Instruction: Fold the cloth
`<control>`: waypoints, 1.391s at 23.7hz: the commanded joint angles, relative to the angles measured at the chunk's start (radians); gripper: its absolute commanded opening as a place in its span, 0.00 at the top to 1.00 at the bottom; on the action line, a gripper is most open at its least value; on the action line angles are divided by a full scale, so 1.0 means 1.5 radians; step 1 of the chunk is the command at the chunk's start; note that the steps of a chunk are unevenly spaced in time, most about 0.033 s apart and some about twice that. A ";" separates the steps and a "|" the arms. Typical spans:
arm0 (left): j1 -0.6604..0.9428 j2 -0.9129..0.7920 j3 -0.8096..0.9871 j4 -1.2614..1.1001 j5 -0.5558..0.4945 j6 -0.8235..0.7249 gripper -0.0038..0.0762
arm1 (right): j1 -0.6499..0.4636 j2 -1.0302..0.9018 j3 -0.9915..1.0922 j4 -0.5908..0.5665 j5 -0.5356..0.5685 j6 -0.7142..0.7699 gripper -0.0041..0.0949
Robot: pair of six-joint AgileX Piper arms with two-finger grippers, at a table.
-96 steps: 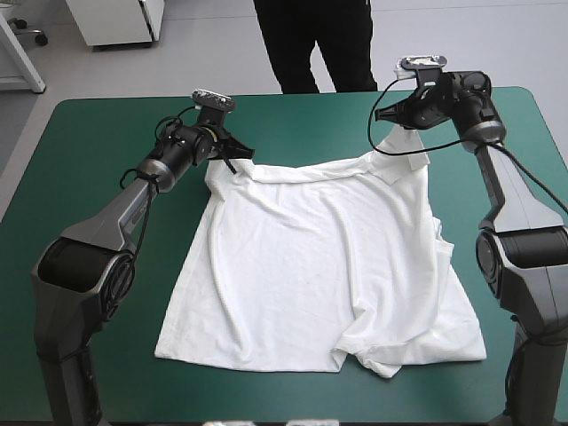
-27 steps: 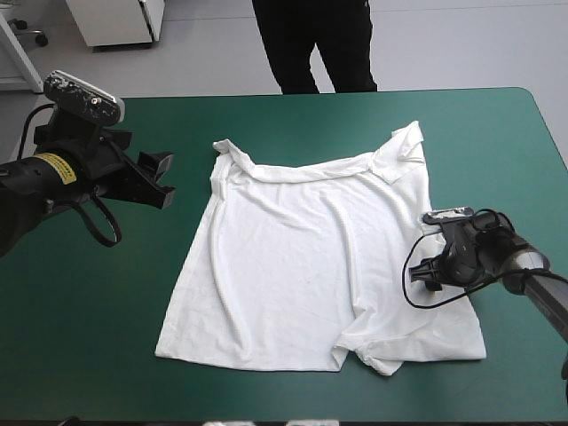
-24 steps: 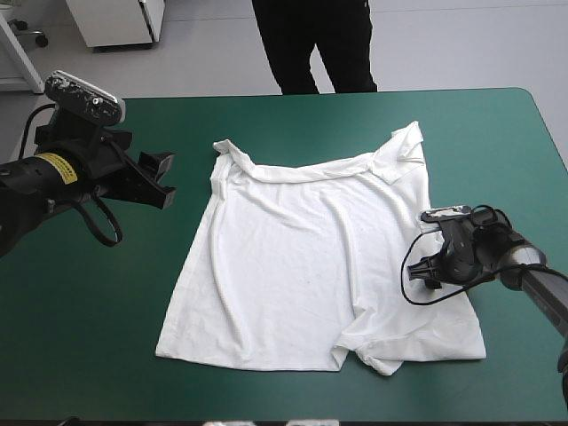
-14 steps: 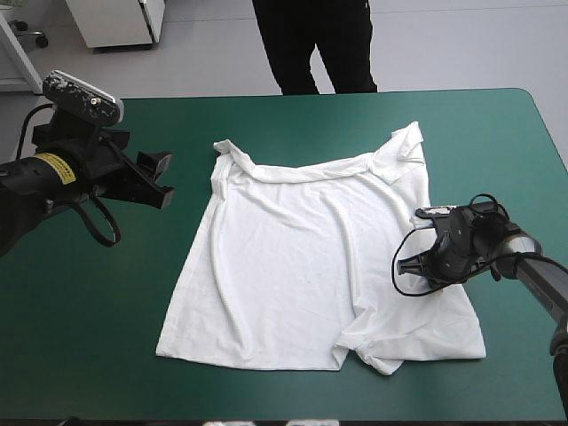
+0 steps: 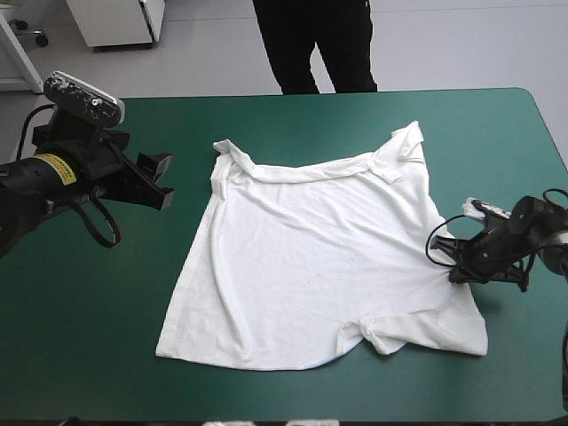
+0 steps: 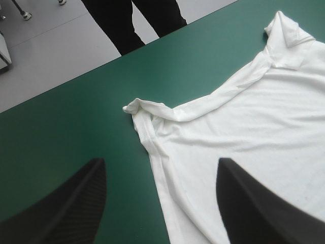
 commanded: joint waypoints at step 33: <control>-0.003 0.037 -0.017 -0.065 -0.068 -0.004 0.38 | -0.182 0.273 -0.604 -0.119 0.058 -0.057 0.71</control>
